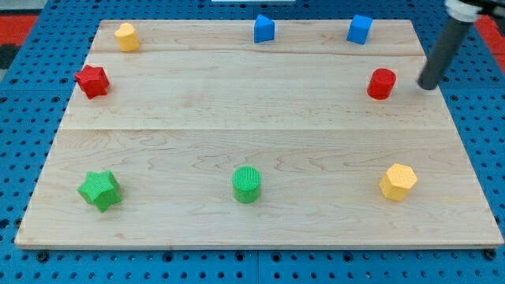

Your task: Push the blue cube into the red circle

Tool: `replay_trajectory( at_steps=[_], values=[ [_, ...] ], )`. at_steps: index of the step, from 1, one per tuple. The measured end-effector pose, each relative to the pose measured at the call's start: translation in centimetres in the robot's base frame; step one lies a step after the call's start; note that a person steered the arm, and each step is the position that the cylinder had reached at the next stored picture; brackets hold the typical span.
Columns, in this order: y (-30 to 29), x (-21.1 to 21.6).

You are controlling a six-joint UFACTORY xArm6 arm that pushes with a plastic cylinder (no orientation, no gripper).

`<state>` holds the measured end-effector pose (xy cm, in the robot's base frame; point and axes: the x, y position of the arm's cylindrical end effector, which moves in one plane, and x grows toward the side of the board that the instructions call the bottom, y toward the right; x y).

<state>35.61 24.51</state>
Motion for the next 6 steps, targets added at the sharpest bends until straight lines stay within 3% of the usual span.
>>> replay_trajectory(
  at_steps=[1,2,3,4,6],
  values=[
    [-10.0,1.0],
    [-9.4,2.3],
    [-3.6,3.0],
    [0.9,-2.6],
    [1.6,-16.4]
  ],
)
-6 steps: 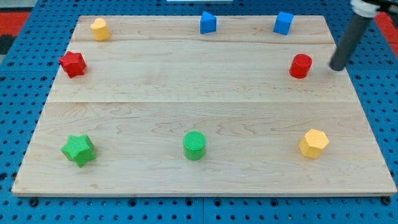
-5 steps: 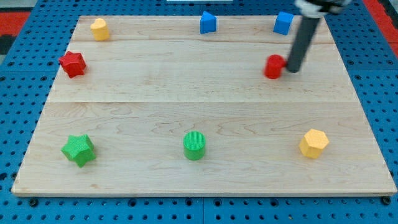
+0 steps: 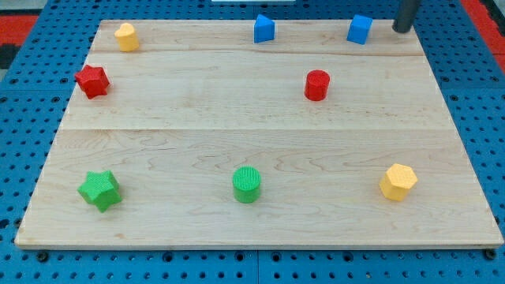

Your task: Push the blue cube into the red circle

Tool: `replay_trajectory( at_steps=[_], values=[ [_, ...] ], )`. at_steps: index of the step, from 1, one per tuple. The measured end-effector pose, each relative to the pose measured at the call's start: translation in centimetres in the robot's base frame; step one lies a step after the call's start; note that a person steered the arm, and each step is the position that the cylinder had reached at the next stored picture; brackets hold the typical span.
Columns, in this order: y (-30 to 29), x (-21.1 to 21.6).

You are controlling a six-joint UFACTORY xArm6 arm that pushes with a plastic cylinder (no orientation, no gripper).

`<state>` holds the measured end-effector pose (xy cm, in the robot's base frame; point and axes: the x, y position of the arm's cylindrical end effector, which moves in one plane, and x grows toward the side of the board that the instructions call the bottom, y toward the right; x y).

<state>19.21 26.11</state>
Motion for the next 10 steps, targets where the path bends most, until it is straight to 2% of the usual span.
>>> replay_trajectory(
  at_steps=[1,2,3,4,5,6,7,8,9,10],
  values=[
    [-7.3,0.2],
    [-11.5,3.8],
    [-12.6,6.7],
    [-12.3,4.3],
    [-7.8,5.0],
    [-13.7,10.2],
    [-16.7,10.7],
    [-15.6,5.1],
    [-19.3,0.3],
    [-21.9,0.1]
  ],
)
